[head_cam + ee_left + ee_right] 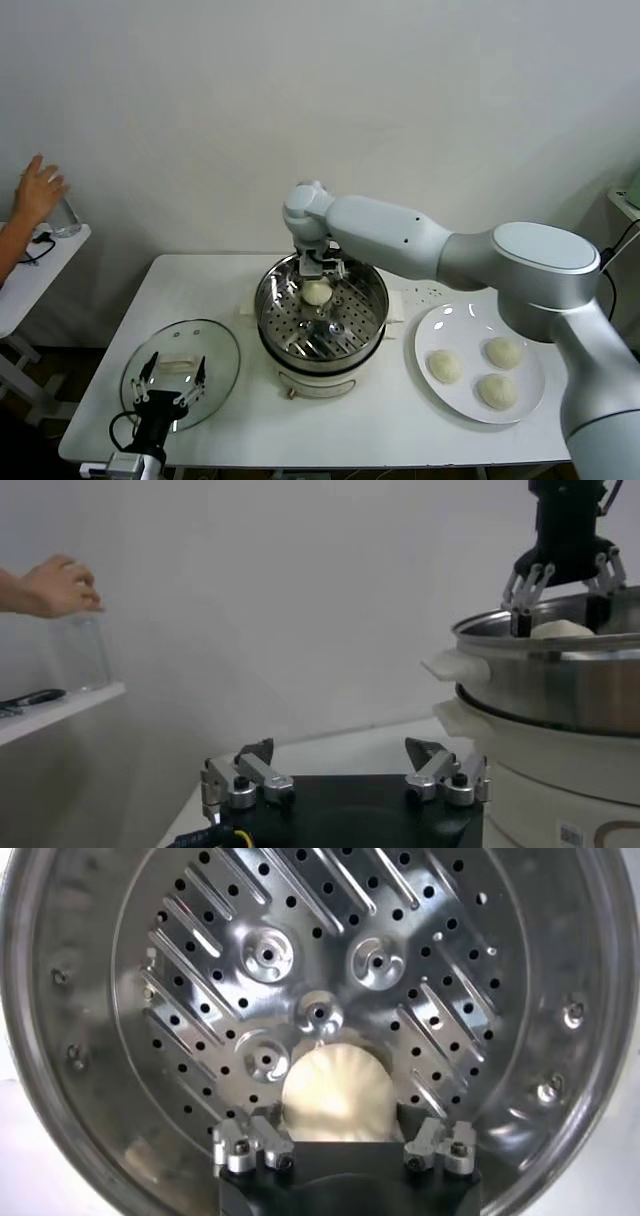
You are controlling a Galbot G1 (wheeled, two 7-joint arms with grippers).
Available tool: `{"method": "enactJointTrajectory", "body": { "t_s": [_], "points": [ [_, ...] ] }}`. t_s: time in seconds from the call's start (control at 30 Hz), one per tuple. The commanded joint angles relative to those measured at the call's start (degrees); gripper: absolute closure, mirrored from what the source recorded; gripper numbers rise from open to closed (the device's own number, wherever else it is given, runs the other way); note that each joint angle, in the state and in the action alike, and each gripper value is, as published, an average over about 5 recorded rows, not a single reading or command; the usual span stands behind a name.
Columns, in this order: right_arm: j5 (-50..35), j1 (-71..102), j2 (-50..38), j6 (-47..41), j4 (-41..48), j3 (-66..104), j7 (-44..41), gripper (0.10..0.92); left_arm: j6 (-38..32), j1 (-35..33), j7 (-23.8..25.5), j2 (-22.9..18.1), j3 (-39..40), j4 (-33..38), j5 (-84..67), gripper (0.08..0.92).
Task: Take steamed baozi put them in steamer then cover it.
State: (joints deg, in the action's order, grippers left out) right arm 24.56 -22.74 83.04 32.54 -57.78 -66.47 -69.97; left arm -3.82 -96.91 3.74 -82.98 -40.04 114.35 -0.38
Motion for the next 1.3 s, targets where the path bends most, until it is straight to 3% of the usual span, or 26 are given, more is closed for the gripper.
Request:
{"method": "enactJointTrajectory", "body": {
  "t_s": [0.03,0.23,0.43,0.53,0.67,0.83,1.0,1.3],
  "points": [
    [0.8,0.0,-0.8,0.2,-1.0,0.9,-0.4,0.204,-0.1,-0.2,0.0,-0.2,0.0,0.0,0.0,0.177],
    [-4.9,-4.8,-6.2,-1.2,-7.2,0.2,-0.6,0.202,-0.1,-0.2,0.0,-0.2,0.1,0.1,0.3,0.177],
    [-18.3,-16.0,-15.7,-6.8,-13.5,-9.8,5.6,0.203,0.0,-0.2,0.0,0.1,0.2,0.2,0.5,0.177],
    [-29.8,-22.4,-21.5,-15.9,-17.8,-17.1,11.8,0.203,0.1,0.0,0.0,0.2,0.4,0.3,0.7,0.177],
    [-44.6,-29.3,-30.8,-36.4,-27.1,-26.5,19.9,0.203,0.3,0.2,0.1,0.1,0.9,0.8,1.1,0.177],
    [-53.8,-30.2,-42.4,-52.9,-34.0,-28.1,18.4,0.203,0.2,0.1,0.1,0.4,1.4,0.9,1.2,0.177],
    [-56.0,-25.1,-51.7,-61.0,-35.5,-24.3,13.9,0.203,0.1,-0.2,0.1,0.4,1.6,1.0,1.3,0.177],
    [-46.2,-2.9,-58.2,-61.0,-33.7,-11.5,10.3,0.203,0.2,-1.2,0.1,0.4,1.3,1.7,1.3,0.177]
  ]
}}
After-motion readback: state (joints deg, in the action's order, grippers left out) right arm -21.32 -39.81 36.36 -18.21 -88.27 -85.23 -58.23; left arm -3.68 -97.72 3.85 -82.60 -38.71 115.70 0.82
